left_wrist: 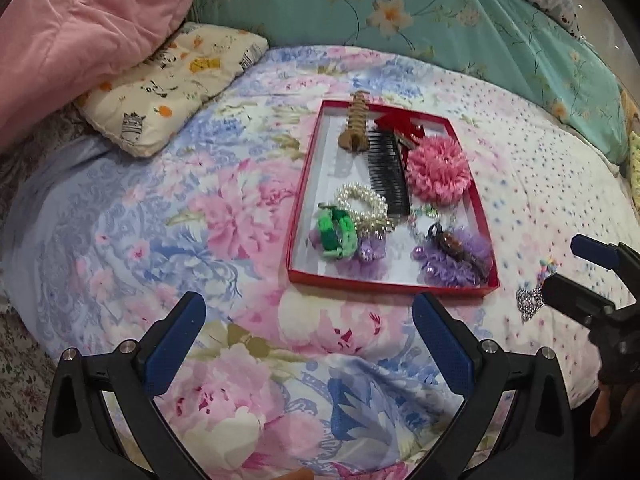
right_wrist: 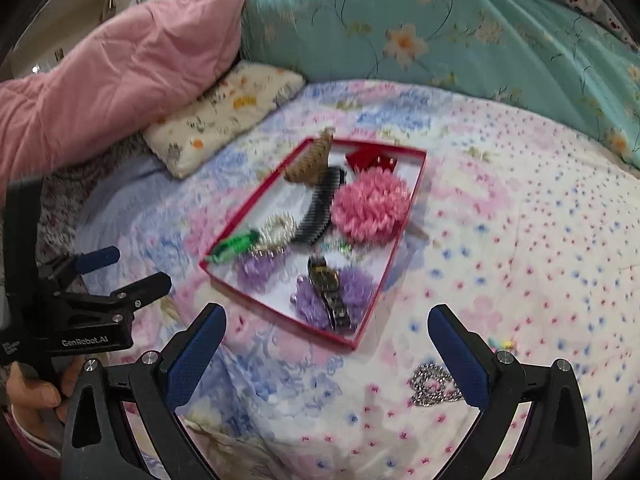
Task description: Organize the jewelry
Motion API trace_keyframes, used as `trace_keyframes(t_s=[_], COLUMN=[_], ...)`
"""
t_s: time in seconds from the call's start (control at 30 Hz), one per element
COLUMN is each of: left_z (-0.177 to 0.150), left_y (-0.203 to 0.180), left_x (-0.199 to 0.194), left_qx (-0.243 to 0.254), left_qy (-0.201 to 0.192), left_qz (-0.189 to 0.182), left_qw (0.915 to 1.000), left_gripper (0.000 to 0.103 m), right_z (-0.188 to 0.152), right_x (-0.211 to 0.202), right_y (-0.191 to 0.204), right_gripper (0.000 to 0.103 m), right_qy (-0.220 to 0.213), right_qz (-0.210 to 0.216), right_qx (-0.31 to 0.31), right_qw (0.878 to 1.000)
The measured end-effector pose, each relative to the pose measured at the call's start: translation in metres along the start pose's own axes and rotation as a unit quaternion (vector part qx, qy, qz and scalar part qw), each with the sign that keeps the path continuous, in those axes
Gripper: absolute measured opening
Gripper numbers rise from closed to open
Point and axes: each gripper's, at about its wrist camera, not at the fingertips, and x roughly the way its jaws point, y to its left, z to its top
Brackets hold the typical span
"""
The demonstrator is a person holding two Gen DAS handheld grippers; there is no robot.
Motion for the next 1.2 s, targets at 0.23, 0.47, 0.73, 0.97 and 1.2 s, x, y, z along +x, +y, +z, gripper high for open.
trace_keyframes(t_s=[0.23,0.47,0.73,0.97,1.2], left_z=[-0.003,-0.003,-0.001,-0.001,-0.001], left_y=[0.000,0.001,-0.002,-0.008,-0.007], left_x=[0.009,0.013,0.012,0.009,0.010], left_qx=[0.001,0.000,0.006,0.020,0.019], left_qy=[0.006,0.008,-0.001,-0.004,0.000], left_qz=[-0.004,-0.003,-0.005,0.011,0.013], left_qw=[1.0000,1.0000,1.0000,0.9997,0.9997], left_gripper=[0.103,0.103,0.103,0.103,0.103], right_z=[-0.005,-0.005,-0.004,-0.001,-0.001], right_x=[0.016,0.027,0.029,0.027,0.026], right_y=[0.005,0.002,-0.001,0.000,0.000], right_gripper=[0.102,0.102,0.102,0.102,0.102], right_qy=[0.020,0.033,0.035,0.031,0.031], right_qz=[0.001,-0.016,-0.015,-0.013,-0.011], right_qx=[-0.004,0.007,0.012,0.013,0.014], right_qw=[1.000,0.999,0.999,0.999,0.999])
